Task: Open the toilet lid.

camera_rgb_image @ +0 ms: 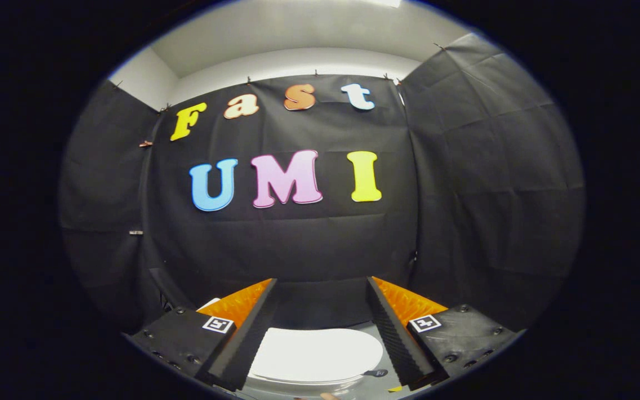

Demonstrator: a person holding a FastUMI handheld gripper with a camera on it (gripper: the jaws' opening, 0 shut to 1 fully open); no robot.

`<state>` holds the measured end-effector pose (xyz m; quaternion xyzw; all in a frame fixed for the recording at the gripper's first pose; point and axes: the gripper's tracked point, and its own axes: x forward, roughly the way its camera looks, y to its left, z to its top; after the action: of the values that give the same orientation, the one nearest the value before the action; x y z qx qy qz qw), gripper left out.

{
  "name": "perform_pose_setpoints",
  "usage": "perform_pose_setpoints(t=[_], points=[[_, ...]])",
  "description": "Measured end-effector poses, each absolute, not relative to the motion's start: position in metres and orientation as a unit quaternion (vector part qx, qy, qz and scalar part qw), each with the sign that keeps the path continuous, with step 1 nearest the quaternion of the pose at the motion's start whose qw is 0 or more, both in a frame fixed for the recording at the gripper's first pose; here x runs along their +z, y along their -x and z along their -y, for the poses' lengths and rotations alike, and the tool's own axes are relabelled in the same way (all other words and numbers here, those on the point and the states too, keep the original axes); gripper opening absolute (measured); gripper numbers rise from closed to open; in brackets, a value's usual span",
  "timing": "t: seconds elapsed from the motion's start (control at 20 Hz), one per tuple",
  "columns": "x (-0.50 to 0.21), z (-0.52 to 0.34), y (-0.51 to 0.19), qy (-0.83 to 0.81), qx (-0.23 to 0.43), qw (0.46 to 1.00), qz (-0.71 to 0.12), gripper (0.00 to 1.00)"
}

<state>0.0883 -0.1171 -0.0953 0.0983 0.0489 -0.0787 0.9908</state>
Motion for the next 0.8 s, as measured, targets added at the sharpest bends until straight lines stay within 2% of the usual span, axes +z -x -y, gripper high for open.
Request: perform_pose_setpoints(t=[0.45, 0.8], points=[[-0.211, 0.207, -0.118, -0.205, -0.149, 0.963, -0.095, 0.99], [-0.319, 0.264, -0.122, -0.339, -0.215, 0.906, -0.135, 0.99]])
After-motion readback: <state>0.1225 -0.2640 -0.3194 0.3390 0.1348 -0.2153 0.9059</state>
